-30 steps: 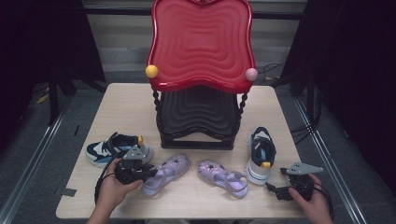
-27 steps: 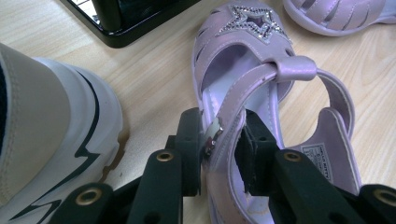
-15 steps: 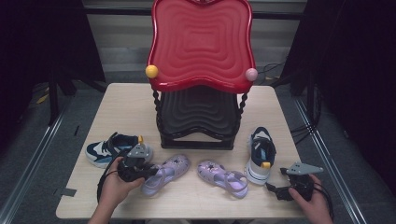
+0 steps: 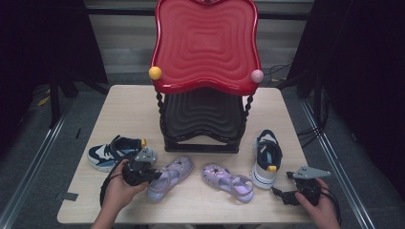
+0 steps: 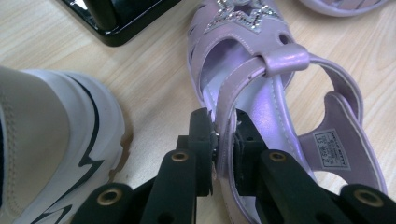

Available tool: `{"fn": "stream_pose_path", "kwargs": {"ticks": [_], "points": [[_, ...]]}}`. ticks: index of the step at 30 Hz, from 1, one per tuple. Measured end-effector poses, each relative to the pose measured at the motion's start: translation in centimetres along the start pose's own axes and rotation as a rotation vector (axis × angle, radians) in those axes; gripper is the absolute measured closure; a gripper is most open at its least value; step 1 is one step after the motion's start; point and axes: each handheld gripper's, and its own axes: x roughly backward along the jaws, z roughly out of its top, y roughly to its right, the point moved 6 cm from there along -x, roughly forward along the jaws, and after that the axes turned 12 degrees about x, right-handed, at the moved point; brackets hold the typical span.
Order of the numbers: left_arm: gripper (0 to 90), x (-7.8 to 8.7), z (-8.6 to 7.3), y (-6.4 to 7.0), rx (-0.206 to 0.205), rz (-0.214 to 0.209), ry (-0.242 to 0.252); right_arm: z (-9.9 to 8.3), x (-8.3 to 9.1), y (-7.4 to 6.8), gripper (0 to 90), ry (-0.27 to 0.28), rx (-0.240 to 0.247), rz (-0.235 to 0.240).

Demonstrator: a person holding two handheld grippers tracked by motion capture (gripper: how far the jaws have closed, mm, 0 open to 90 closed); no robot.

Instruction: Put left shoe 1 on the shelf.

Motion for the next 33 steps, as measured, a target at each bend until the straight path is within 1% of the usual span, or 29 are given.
{"fn": "stream_pose_path", "kwargs": {"ticks": [2, 4, 5, 6, 7, 8, 9, 11, 12, 13, 16, 17, 18, 19, 23, 24, 25, 26, 27, 29, 33], "points": [[80.0, -0.1, 0.0, 0.0, 0.003, 0.005, -0.002, 0.0, 0.0, 0.0, 11.1, 0.000, 0.000, 0.000], [78.1, -0.1, 0.0, 0.0, 0.017, 0.004, 0.002, 0.0, 0.0, 0.0, 11.1, 0.000, 0.000, 0.000], [76.3, -0.2, 0.0, -0.1, 0.027, -0.010, 0.002, 0.0, 0.0, 0.0, 11.1, 0.000, 0.000, 0.000], [73.4, -0.3, 0.0, -0.2, 0.025, 0.004, 0.002, 0.0, 0.0, 0.0, 11.1, 0.000, 0.000, 0.000], [72.5, -0.5, 0.0, -0.2, 0.030, 0.004, -0.006, 0.0, 0.0, 0.0, 11.1, 0.000, 0.000, 0.000], [72.6, -0.7, 0.0, -0.2, 0.026, -0.007, -0.016, 0.0, 0.0, 0.0, 11.1, 0.000, 0.000, 0.000], [72.8, -0.9, 0.0, -0.2, 0.029, -0.010, -0.012, 0.0, 0.0, 0.0, 11.1, 0.000, 0.002, -0.001], [73.9, -1.1, 0.0, -0.1, 0.019, -0.008, -0.032, 0.0, 0.0, 0.0, 11.1, 0.001, 0.003, -0.001], [76.7, -1.1, 0.0, -0.2, 0.006, 0.010, -0.043, 0.0, 0.0, 0.0, 11.1, 0.000, 0.003, -0.001], [78.5, -1.0, 0.1, -0.2, -0.009, 0.018, -0.062, 0.0, 0.0, 0.0, 11.1, 0.000, 0.003, -0.001], [80.9, -1.0, 0.1, 0.1, -0.006, -0.008, -0.069, 0.0, 0.0, 0.0, 11.1, 0.001, 0.003, -0.001], [81.2, -1.0, 0.1, 0.2, -0.006, -0.012, -0.066, 0.0, 0.0, 0.0, 11.1, 0.001, 0.003, -0.001], [81.3, -0.9, 0.2, 0.2, -0.010, -0.007, -0.059, 0.0, 0.0, 0.0, 11.1, 0.000, 0.003, 0.000], [81.4, -0.9, 0.2, 0.2, -0.019, -0.008, -0.061, 0.0, 0.0, 0.0, 11.1, 0.001, 0.003, 0.000], [81.7, -0.5, 0.1, 0.2, -0.001, -0.012, -0.027, 0.0, 0.0, 0.0, 11.1, 0.000, 0.001, 0.001], [81.7, -0.3, 0.2, 0.1, -0.004, -0.005, -0.016, 0.0, 0.0, 0.0, 11.1, 0.001, 0.003, 0.001], [81.8, -0.2, 0.2, 0.1, -0.006, -0.002, -0.017, 0.0, 0.0, 0.0, 11.1, 0.000, 0.002, 0.001], [81.8, 0.0, 0.2, 0.2, -0.003, -0.002, -0.007, 0.0, 0.0, 0.0, 11.1, 0.000, 0.002, 0.001], [81.8, 0.2, 0.2, 0.2, -0.008, 0.001, -0.005, 0.0, 0.0, 0.0, 11.1, 0.000, 0.002, 0.001], [81.9, 0.4, 0.2, 0.2, 0.002, -0.001, 0.007, 0.0, 0.0, 0.0, 11.1, 0.000, 0.002, 0.001], [81.9, 1.1, 0.6, 0.5, 0.000, -0.003, 0.031, 0.0, 0.0, 0.0, 11.1, 0.000, 0.002, 0.001]]}}
